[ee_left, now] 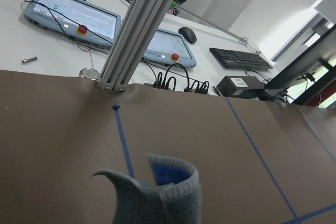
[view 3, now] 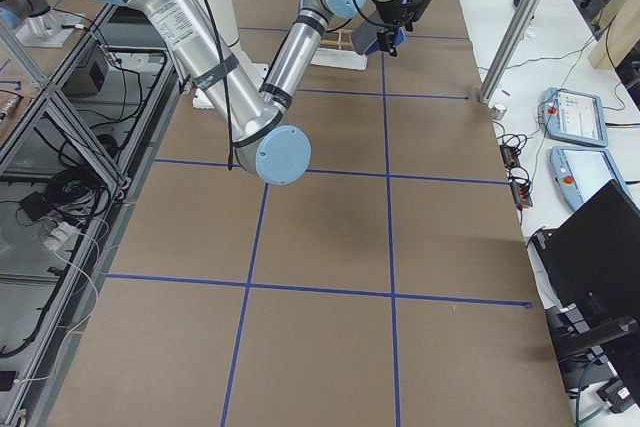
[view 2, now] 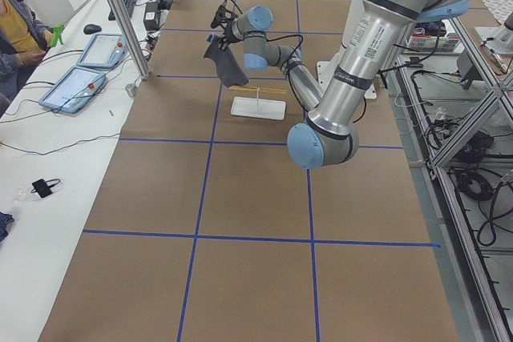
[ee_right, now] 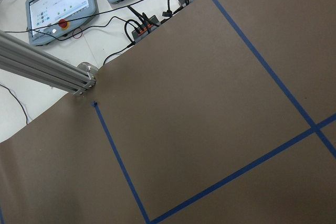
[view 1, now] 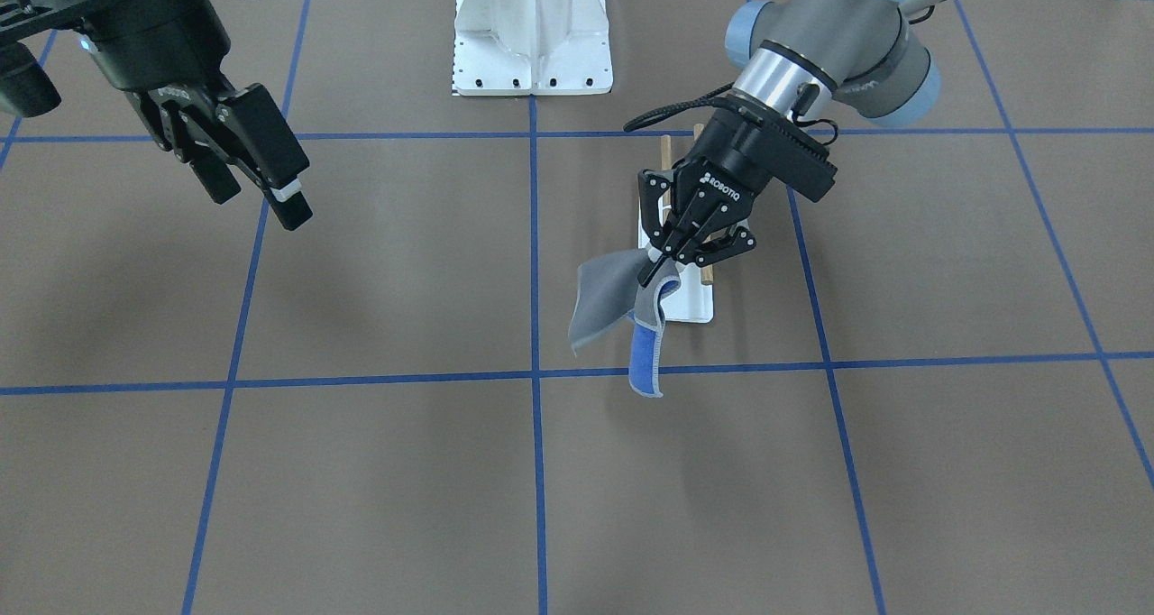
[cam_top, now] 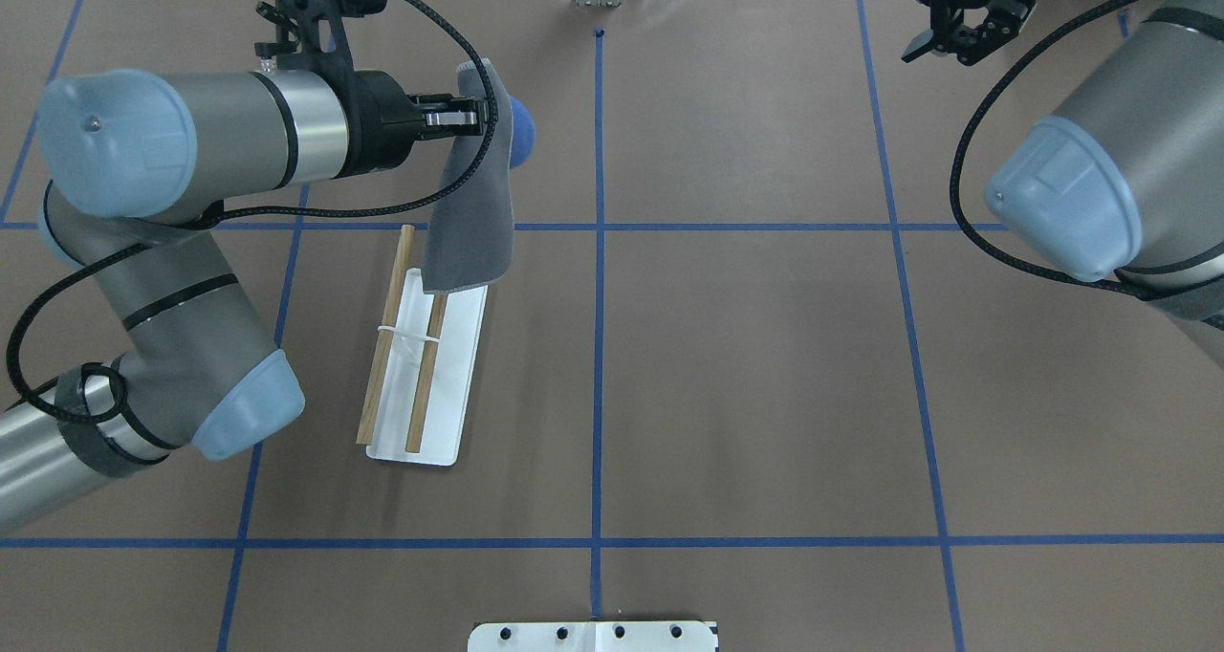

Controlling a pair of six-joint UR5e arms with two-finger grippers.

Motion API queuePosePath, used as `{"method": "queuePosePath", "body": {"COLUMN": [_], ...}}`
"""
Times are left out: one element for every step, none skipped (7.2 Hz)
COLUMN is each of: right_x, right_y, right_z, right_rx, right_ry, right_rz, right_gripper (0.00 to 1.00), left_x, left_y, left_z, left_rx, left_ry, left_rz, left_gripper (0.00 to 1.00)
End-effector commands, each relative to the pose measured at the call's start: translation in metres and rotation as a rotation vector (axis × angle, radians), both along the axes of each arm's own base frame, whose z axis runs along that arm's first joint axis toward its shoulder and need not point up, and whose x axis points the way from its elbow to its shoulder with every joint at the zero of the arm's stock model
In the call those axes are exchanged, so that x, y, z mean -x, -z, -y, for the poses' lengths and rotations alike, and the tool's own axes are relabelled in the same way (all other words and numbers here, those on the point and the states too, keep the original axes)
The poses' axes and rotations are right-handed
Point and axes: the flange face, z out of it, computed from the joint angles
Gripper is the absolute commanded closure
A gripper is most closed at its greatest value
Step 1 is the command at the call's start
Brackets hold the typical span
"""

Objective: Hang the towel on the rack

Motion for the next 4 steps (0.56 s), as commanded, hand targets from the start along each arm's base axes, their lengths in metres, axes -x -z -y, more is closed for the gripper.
{"method": "queuePosePath", "body": {"right_x": [-0.009, -0.011, -0.012, -0.014], "right_y": [-0.036, -0.047, -0.051, -0.057], "right_z": [0.001, 0.0, 0.001, 0.001], "right_rx": [0.008, 0.013, 0.015, 0.023], "right_ry": [0.014, 0.029, 0.031, 0.029], "right_rz": [-0.01, -0.022, -0.027, -0.033], "right_gripper": [0.0, 0.0, 0.0, 0.0], "left_x": [-0.042, -0.061, -0.067, -0.051], "left_y": [0.027, 0.033, 0.028, -0.005], "left_z": [-0.092, -0.138, -0.166, -0.175], "left_rx": [0.12, 0.141, 0.148, 0.156], "left_ry": [-0.002, 0.02, 0.04, 0.044], "left_rz": [-0.18, -0.227, -0.236, -0.188], "left_gripper": [1.0, 1.0, 1.0, 1.0]}}
